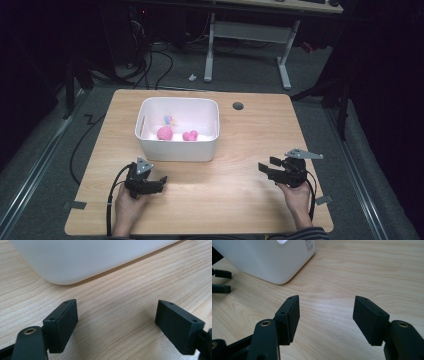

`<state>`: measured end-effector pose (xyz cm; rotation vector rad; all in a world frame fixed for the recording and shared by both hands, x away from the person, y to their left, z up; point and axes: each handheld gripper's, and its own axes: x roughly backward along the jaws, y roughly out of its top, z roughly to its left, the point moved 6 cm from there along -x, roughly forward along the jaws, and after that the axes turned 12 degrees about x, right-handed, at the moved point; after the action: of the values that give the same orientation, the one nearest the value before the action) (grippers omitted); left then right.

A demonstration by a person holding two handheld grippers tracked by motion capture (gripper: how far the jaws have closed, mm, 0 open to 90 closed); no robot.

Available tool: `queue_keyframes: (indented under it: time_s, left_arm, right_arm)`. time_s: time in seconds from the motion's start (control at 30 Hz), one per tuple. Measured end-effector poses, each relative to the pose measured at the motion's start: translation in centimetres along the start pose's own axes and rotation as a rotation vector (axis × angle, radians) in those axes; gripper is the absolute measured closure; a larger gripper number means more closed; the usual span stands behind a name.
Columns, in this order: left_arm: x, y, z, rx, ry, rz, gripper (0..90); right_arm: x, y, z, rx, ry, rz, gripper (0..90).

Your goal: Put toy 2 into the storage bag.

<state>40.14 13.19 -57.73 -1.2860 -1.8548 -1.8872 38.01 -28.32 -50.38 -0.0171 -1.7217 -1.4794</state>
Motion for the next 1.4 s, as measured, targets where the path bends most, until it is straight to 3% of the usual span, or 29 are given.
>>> queue_keyframes:
  time_s: [0.8,1.4]
  left_arm:
    - [0.0,0.0,0.0,0.001,0.001,-0.002,18.6]
    - [0.0,0.0,0.0,0.0,0.0,0.0,18.6]
  right_arm:
    - [-3.1,-2.2,-0.2,-0.041,-0.008,0.056,38.4]
    - [-4.8,-3.6,-0.7,-0.02,-0.05,0.111,38.4]
